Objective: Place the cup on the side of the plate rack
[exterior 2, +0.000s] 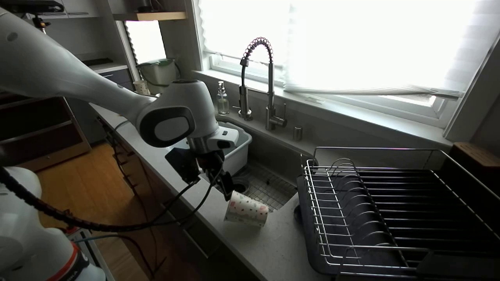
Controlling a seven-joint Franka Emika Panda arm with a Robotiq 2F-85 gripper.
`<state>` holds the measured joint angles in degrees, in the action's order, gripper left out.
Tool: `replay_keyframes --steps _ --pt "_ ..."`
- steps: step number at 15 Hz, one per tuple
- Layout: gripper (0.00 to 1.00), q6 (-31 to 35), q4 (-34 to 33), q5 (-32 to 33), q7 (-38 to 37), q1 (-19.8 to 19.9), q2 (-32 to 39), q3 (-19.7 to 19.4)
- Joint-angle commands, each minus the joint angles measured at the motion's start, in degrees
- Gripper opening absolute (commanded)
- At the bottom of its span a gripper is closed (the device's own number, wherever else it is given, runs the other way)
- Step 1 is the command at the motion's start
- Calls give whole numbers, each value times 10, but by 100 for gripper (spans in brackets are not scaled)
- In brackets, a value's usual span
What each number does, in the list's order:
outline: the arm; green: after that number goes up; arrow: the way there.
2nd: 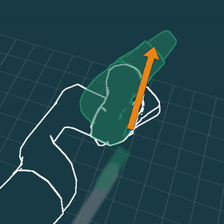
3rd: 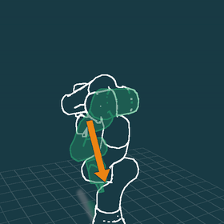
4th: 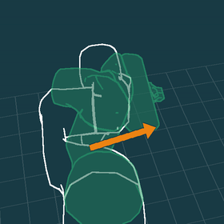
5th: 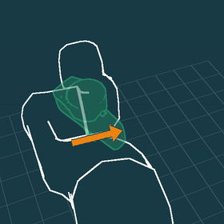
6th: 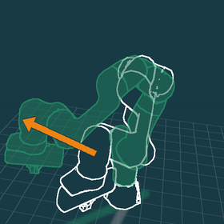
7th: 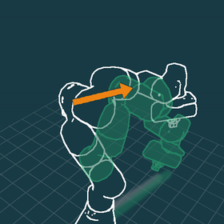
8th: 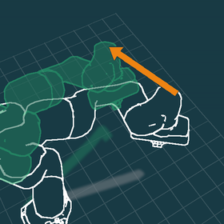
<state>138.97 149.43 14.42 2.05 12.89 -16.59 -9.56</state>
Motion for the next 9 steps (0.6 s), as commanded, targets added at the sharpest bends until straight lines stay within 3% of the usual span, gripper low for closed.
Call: replay_keyframes --steps 1,9 --pt "100 -9 15 7 -21 9 -4 3" --pt "100 -11 27 9 -20 12 -5 3"
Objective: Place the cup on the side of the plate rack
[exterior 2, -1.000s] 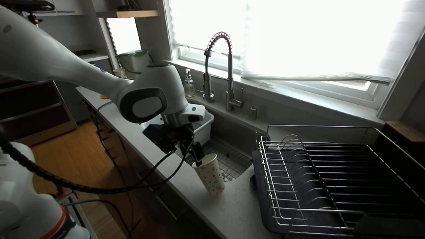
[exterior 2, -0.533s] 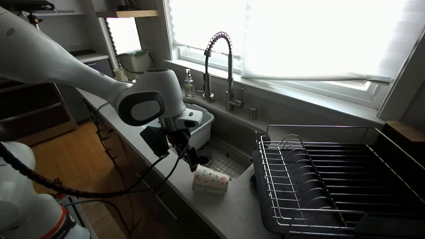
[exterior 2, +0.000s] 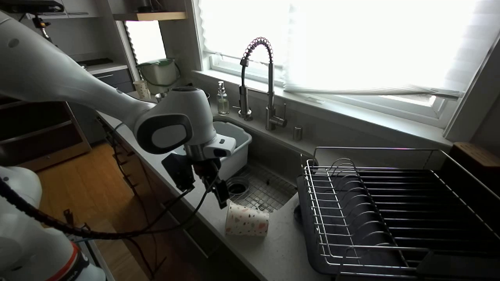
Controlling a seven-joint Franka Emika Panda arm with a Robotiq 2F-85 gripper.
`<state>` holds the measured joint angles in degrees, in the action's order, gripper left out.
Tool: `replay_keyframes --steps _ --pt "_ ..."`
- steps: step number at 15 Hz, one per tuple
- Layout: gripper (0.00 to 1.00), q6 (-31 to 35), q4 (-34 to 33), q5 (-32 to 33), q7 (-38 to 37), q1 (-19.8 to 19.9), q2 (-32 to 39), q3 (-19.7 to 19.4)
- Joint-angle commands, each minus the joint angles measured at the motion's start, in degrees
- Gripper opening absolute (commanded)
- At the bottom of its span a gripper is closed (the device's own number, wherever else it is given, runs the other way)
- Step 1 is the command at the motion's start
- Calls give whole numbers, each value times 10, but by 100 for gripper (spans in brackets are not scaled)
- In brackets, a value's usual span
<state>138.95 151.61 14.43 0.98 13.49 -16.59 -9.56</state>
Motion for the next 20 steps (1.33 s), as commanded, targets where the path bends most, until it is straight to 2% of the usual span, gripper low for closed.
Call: replay_keyframes --steps 1,7,20 --pt "100 -9 5 11 -10 7 -5 3" --pt "100 -8 6 36 -8 29 -7 -5" --pt "100 -19 -1 38 -6 54 -50 -12"
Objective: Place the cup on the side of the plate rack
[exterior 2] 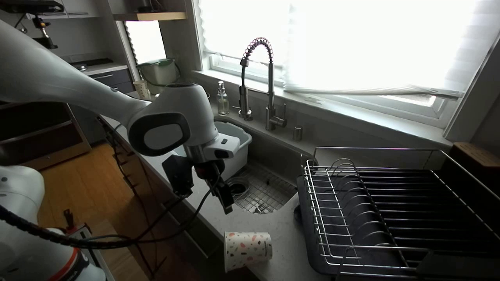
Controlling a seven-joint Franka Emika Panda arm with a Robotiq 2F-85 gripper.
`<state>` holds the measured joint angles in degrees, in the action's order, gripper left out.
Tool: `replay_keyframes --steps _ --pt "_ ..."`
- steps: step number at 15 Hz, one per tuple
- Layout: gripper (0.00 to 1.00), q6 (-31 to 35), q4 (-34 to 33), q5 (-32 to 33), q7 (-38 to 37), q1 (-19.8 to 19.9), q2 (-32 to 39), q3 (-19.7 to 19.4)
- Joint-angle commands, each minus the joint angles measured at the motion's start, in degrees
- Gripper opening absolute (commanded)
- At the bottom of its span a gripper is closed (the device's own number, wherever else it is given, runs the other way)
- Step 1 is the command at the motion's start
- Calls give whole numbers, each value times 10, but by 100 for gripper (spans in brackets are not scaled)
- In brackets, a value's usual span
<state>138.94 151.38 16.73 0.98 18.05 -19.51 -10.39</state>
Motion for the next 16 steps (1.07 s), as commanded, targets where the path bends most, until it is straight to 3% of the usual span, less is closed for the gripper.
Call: replay_keyframes --steps 1,7,12,16 --pt "100 -19 1 19 -9 13 -26 -2" --pt "100 24 -8 55 -57 63 -51 -7" --pt "100 60 -18 138 -148 136 -39 -1" --pt "100 84 -15 134 -137 151 -18 -25"
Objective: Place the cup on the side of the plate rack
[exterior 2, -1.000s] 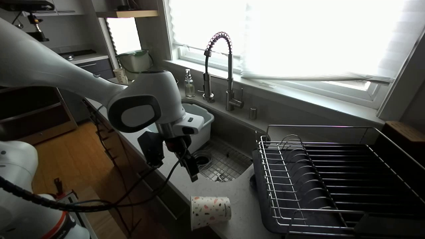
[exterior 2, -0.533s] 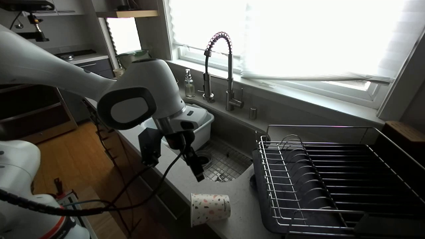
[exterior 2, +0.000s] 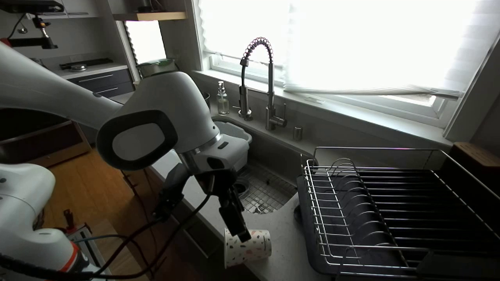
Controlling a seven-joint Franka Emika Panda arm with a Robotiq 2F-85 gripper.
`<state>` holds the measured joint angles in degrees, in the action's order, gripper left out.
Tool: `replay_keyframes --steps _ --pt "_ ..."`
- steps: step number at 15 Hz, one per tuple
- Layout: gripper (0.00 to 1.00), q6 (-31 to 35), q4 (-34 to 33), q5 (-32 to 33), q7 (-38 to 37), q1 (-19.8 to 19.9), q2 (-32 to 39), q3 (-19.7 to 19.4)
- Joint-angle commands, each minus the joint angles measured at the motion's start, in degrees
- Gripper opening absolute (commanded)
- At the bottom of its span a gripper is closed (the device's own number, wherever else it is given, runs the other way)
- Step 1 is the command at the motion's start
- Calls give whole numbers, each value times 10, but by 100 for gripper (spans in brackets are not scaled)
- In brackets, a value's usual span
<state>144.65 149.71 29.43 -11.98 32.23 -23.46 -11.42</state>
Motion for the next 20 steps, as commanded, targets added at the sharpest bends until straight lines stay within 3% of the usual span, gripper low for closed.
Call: replay_keyframes --steps 1,6,14,20 --pt "100 36 4 2 -2 10 28 -21" --pt "100 86 1 -41 33 -9 76 -51" --pt "100 128 -9 -120 62 -48 132 -59" --pt "100 147 -16 -125 58 -54 156 -64"
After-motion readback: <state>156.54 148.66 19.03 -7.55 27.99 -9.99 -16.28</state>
